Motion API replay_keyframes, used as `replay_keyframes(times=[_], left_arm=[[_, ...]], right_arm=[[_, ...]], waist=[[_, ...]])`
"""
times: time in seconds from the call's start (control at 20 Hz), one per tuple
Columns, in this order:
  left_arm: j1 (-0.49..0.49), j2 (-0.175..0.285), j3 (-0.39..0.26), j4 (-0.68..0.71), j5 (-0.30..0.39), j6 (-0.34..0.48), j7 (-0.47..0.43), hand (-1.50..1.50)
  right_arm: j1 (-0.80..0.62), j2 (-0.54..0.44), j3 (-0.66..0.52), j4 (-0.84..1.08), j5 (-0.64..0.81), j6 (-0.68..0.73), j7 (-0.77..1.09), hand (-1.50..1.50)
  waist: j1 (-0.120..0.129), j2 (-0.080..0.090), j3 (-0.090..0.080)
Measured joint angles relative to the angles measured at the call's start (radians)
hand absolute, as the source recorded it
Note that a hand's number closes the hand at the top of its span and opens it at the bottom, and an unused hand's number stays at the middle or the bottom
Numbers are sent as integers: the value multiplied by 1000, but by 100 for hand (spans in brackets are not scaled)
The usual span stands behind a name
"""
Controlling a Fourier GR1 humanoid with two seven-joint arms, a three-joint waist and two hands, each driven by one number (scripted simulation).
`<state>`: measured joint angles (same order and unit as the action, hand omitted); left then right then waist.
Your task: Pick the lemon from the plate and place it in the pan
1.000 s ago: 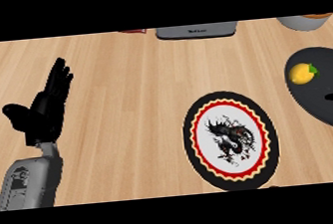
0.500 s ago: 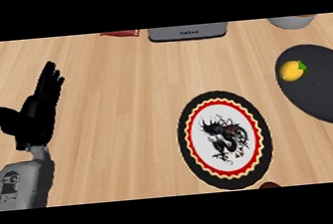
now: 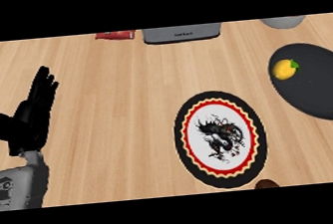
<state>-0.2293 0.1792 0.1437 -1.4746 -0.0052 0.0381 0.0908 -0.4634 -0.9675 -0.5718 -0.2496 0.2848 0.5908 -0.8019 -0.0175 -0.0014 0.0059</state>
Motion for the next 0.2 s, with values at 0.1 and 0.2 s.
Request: replay_keyframes(times=[0.1,0.2], left_arm=[[3,1,3,-5,4,-2,2,0],[8,-2,1,-9,5,-3,0,0]], right_arm=[[28,-4,11,-22,-8,6,1,-150],[59,-4,19,-44,-17,3,-7,-150]], waist=[[-1,-1,0],[-1,-1,0]])
